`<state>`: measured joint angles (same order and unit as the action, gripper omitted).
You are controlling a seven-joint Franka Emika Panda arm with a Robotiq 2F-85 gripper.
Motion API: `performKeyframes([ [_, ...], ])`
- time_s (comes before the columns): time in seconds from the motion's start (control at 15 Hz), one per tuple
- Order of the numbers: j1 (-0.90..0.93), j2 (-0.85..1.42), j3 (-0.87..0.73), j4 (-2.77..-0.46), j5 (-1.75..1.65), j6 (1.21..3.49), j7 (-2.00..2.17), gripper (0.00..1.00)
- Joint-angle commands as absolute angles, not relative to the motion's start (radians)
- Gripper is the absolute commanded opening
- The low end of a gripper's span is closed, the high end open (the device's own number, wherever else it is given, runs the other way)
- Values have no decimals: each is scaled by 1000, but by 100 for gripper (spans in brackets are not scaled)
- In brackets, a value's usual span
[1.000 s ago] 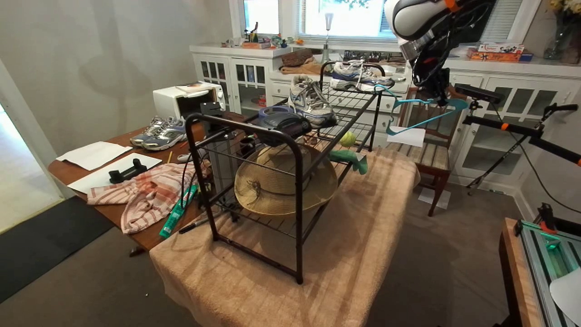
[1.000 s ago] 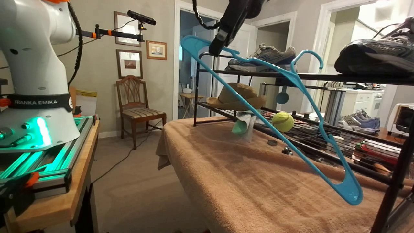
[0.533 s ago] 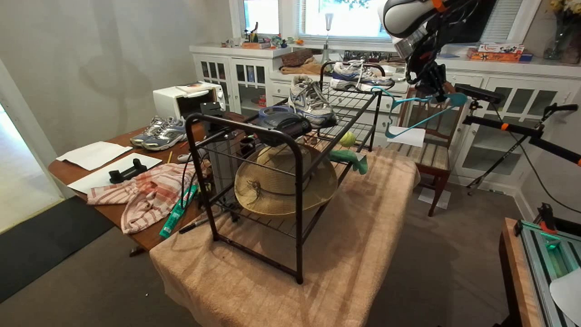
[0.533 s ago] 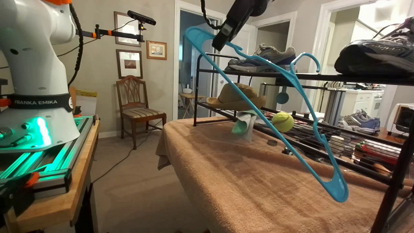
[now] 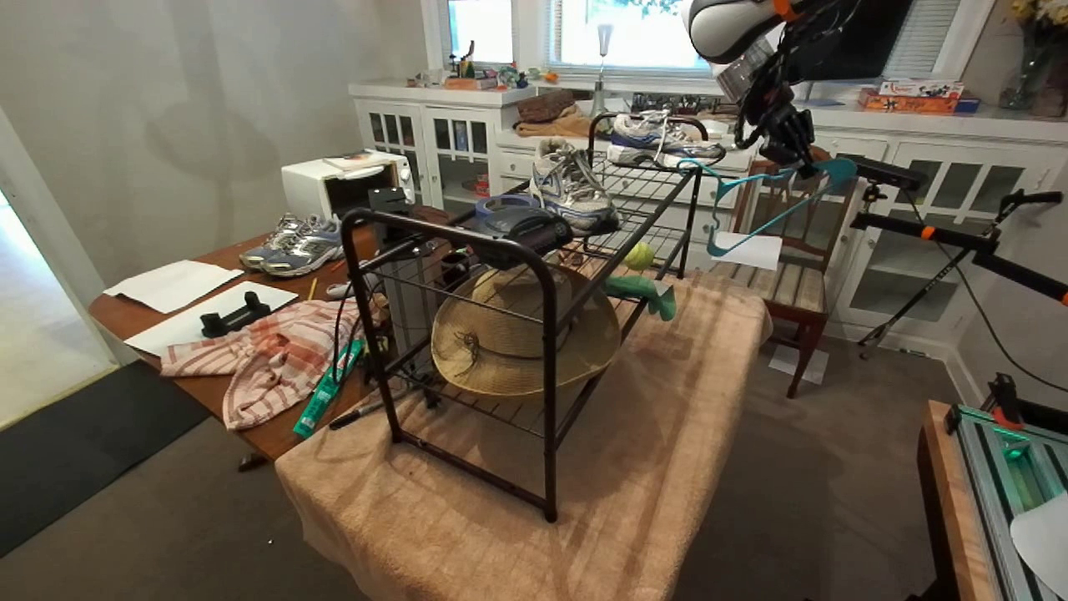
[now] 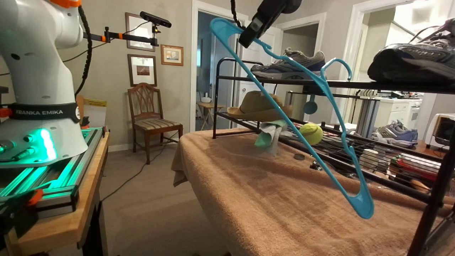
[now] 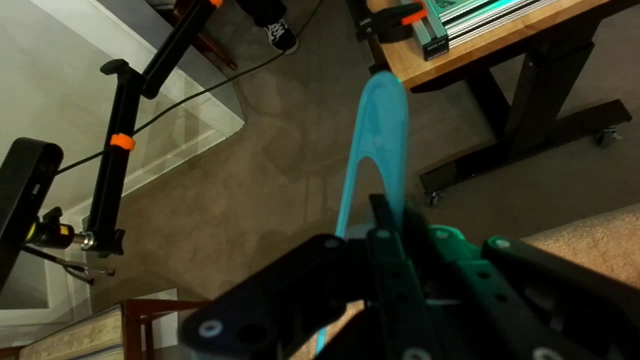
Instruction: Hang the clothing hanger on the rack
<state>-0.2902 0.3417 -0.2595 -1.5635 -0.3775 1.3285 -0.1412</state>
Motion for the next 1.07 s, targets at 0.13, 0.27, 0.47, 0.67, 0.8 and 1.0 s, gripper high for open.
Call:
performKeyframes([
  [0.13, -319, 427, -252, -1441, -370, 1223, -215, 2],
  [0.27, -326, 445, -251, -1415, -371, 1202, -230, 2],
  [0.47, -339, 466, -249, -1382, -359, 1194, -234, 2],
  [0.67, -347, 490, -245, -1336, -353, 1172, -251, 2],
  [0.8, -350, 510, -242, -1304, -351, 1157, -261, 2],
  [1.0, -351, 539, -236, -1266, -359, 1127, -280, 2],
])
